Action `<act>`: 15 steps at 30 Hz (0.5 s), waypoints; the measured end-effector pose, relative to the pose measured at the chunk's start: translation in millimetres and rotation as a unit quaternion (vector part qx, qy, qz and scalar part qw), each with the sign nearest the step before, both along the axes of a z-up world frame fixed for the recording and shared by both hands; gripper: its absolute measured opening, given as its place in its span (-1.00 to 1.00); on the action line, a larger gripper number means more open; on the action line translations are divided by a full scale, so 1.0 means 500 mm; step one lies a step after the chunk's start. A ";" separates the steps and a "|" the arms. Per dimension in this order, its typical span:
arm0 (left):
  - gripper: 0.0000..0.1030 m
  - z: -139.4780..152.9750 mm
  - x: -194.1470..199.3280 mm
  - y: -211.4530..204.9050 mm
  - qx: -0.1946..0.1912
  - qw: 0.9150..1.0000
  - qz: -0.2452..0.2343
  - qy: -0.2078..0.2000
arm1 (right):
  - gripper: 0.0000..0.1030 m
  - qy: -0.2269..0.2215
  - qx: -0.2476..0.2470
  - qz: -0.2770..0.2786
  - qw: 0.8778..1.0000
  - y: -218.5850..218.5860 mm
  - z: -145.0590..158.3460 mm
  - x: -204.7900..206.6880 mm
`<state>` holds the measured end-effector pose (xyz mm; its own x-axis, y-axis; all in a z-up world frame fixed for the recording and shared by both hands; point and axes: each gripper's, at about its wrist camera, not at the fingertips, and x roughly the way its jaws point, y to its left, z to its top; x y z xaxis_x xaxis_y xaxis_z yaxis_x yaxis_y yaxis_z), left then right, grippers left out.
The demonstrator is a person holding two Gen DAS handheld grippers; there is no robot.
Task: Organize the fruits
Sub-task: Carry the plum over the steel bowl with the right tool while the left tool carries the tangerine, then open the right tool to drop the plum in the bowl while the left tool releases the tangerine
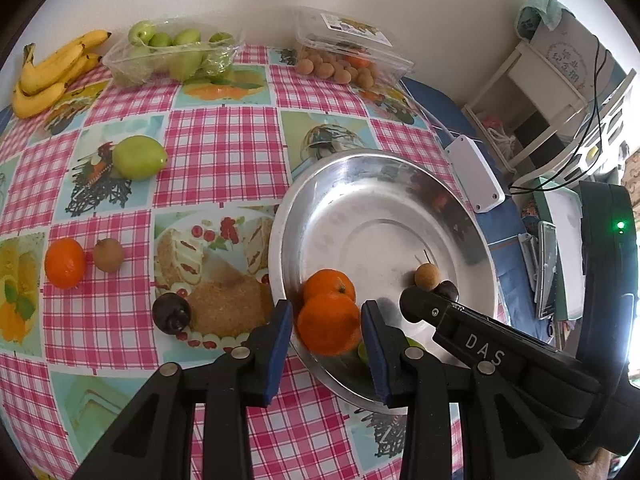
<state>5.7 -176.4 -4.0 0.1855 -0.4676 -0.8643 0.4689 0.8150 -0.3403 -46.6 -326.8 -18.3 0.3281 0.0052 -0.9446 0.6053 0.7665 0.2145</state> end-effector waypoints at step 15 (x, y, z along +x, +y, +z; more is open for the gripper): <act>-0.15 0.004 0.019 0.031 0.027 0.999 0.033 -0.003 | -0.36 -0.004 -0.008 0.006 1.000 0.003 0.007 0.002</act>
